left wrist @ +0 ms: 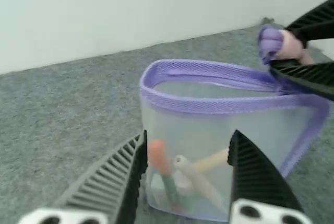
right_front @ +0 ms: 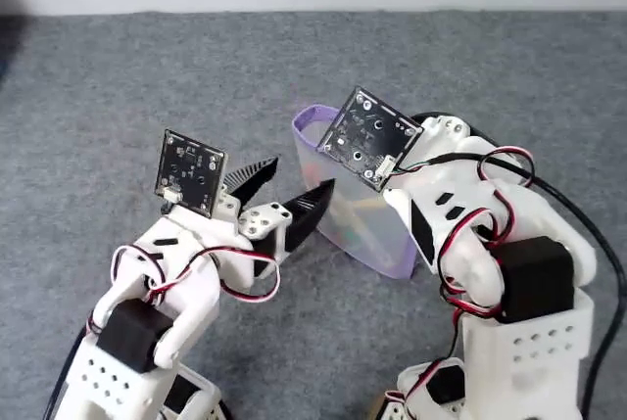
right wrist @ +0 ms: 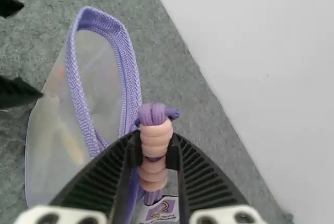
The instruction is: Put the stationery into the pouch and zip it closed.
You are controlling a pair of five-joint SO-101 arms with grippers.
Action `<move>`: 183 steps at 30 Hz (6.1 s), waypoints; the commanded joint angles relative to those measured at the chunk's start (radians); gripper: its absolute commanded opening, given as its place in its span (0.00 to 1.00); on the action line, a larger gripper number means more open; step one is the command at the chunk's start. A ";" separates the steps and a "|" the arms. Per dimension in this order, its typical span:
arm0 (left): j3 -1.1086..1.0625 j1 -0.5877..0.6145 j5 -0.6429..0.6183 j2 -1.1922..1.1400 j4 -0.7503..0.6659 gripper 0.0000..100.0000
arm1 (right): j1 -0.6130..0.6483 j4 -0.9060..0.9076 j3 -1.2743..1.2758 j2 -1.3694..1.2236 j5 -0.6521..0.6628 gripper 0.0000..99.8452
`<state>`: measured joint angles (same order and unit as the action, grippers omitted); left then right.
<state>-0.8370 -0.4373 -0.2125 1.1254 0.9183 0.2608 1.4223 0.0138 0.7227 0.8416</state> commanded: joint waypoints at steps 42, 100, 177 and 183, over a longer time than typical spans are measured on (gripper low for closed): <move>-0.217 -0.097 0.005 0.000 -0.307 0.18 | -0.472 0.364 0.588 0.147 -0.394 0.01; -0.289 -0.480 -0.219 -0.011 -0.365 0.18 | -0.093 0.246 0.509 0.156 -0.816 0.01; -0.134 -0.405 -0.005 -0.011 -0.273 0.18 | -0.114 0.214 0.229 0.145 -0.480 0.01; -0.185 -0.402 -0.005 -0.011 -0.348 0.18 | -0.105 0.214 0.253 0.147 -0.480 0.01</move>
<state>-1.0196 -0.8393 -0.2232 1.1162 0.6252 0.1442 1.6372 0.2302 0.9099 0.3537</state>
